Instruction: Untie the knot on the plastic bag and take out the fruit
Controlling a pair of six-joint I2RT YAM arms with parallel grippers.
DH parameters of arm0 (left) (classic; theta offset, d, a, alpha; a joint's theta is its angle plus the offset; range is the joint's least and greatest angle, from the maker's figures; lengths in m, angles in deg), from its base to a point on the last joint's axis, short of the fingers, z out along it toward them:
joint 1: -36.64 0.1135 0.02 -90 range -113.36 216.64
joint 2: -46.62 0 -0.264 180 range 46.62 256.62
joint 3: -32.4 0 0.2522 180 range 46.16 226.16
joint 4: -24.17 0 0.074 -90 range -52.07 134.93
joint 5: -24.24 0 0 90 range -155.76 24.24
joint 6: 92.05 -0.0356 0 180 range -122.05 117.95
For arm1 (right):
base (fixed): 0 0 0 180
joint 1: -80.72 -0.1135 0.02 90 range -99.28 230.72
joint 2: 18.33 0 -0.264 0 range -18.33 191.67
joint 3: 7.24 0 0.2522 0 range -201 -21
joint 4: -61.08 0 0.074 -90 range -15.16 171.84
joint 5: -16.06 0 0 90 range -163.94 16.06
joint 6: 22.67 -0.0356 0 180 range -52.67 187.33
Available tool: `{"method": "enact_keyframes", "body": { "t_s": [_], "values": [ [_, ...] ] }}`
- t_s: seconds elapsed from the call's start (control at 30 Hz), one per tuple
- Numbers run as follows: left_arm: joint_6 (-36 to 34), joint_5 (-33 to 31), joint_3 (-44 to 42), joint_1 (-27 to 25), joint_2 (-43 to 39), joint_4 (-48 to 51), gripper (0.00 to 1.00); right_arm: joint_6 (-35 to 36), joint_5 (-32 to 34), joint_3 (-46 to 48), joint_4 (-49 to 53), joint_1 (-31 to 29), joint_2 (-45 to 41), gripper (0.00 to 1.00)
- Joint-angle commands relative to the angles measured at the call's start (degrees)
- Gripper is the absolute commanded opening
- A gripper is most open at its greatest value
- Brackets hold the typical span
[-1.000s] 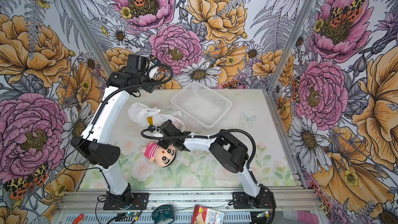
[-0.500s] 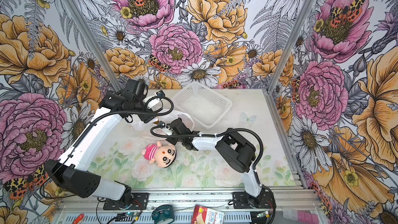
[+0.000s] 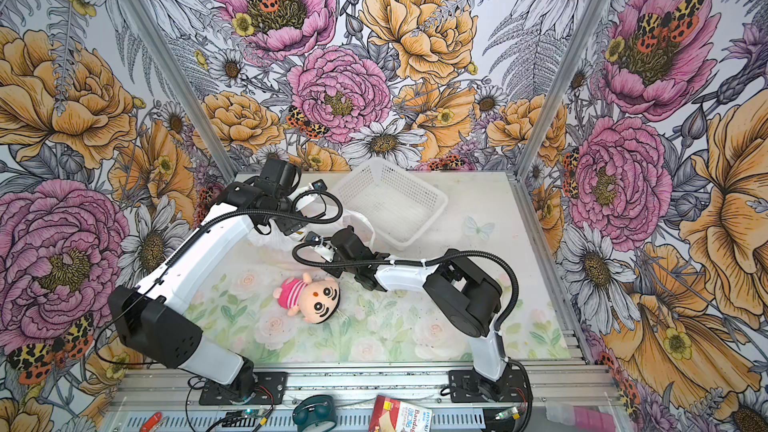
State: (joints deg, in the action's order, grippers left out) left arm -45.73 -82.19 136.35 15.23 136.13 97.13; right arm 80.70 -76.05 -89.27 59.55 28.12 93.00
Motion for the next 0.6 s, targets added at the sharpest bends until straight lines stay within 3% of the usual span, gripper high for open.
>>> {"method": "enact_keyframes", "body": {
  "t_s": [0.0,0.1,0.13,0.2,0.57],
  "values": [
    [-0.08,-5.84,2.33,0.93,1.99,-4.65,0.81,1.56,-1.29,1.34,-1.93,-0.45,-2.89,0.00],
    [0.38,-6.23,4.07,1.87,5.05,-5.28,0.71,3.14,-3.79,3.03,-3.31,-0.41,-3.39,0.00],
    [0.65,-6.07,5.06,2.16,6.14,-5.24,0.59,3.72,-4.12,3.62,-3.82,-0.45,-3.62,0.00],
    [1.41,-6.68,7.88,2.79,8.40,-5.25,0.03,4.39,-3.21,4.51,-4.75,-0.47,-3.81,0.00],
    [12.07,-13.54,39.87,5.51,17.16,-2.83,0.00,7.48,3.82,2.84,-2.08,0.27,-1.49,0.00]
  ]
}}
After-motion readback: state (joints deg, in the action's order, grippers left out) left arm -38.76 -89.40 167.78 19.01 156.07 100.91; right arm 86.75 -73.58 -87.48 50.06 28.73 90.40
